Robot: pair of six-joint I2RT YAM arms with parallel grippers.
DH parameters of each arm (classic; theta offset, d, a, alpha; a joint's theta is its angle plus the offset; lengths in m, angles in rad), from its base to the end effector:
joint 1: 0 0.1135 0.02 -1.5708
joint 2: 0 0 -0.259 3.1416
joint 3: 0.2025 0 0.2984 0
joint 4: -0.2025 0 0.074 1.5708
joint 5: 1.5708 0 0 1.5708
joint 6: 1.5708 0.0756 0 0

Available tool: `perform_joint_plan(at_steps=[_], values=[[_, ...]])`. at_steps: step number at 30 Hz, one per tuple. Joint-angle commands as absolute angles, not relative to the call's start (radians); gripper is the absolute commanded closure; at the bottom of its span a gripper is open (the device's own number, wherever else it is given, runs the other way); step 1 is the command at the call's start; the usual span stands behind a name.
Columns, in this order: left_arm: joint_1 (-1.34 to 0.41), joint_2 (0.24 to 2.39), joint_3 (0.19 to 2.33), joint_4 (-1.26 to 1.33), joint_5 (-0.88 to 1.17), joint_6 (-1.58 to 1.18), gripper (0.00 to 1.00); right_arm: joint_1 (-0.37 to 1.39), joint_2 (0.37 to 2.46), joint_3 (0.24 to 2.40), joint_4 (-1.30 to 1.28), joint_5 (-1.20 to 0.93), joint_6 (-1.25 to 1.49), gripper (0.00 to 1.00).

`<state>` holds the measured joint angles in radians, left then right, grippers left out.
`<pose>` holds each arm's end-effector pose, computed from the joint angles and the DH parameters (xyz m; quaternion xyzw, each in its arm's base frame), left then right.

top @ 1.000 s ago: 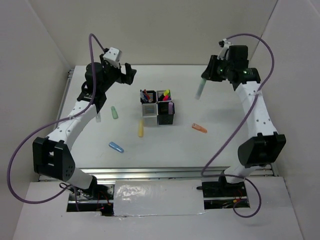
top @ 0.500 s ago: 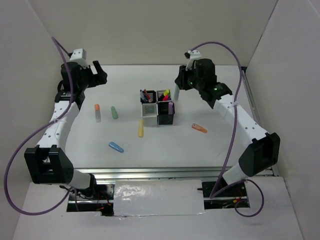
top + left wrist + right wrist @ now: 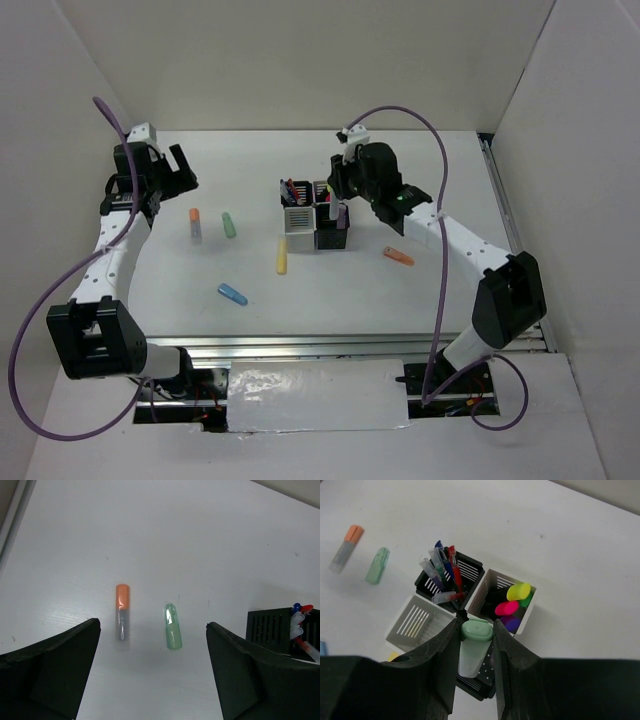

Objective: Sort the stationery into containers
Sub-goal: Place the pen in the storage box.

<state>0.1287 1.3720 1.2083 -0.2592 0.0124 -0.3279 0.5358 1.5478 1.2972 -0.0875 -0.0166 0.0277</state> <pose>0.4002 0.0508 0.3176 -0.1868 0.8187 -0.0592 0.5397 0.3891 0.2325 0.3085 -0.2097 0.7886 0.1672 0.5534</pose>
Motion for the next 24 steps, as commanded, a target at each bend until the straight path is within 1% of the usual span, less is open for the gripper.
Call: perform_joint_plan(at_steps=[1,4,8,9,11,12,15,16,17,18,20,22,23,24], values=[[0.14,1.376,1.223,-0.323,-0.072,-0.379,0.01,0.558,1.568,1.275,0.058,0.037,0.011,1.0],[0.143,1.399,1.246,-0.363,-0.092,-0.388,0.01,0.569,1.591,1.261,0.081,0.051,0.012,1.0],[0.149,1.436,1.266,-0.379,-0.089,-0.379,0.01,0.578,1.611,1.235,0.135,0.078,-0.026,0.92],[0.15,1.445,1.266,-0.379,-0.084,-0.374,0.01,0.583,1.62,1.23,0.14,0.084,-0.026,0.88],[0.149,1.459,1.27,-0.377,-0.077,-0.367,0.01,0.587,1.631,1.239,0.132,0.094,-0.02,0.82],[0.15,1.468,1.275,-0.379,-0.075,-0.364,0.01,0.589,1.638,1.242,0.13,0.1,-0.017,0.76],[0.149,1.512,1.296,-0.382,-0.06,-0.325,0.01,0.604,1.632,1.229,0.138,0.114,-0.017,0.65],[0.146,1.546,1.307,-0.388,-0.072,-0.315,0.01,0.609,1.629,1.226,0.135,0.117,-0.018,0.62],[0.147,1.568,1.336,-0.415,-0.08,-0.313,0.01,0.609,1.629,1.224,0.132,0.117,-0.021,0.56],[0.146,1.595,1.354,-0.438,-0.086,-0.314,0.02,0.609,1.629,1.229,0.123,0.115,-0.021,0.53],[0.147,1.666,1.406,-0.471,-0.092,-0.316,0.04,0.609,1.629,1.246,0.091,0.11,-0.017,0.49],[0.147,1.718,1.431,-0.489,-0.087,-0.316,0.08,0.609,1.62,1.252,0.068,0.098,-0.011,0.4],[0.147,1.73,1.437,-0.491,-0.09,-0.316,0.09,0.611,1.608,1.255,0.064,0.092,-0.012,0.31],[0.147,1.742,1.443,-0.495,-0.092,-0.322,0.1,0.614,1.603,1.258,0.061,0.091,-0.014,0.3]])
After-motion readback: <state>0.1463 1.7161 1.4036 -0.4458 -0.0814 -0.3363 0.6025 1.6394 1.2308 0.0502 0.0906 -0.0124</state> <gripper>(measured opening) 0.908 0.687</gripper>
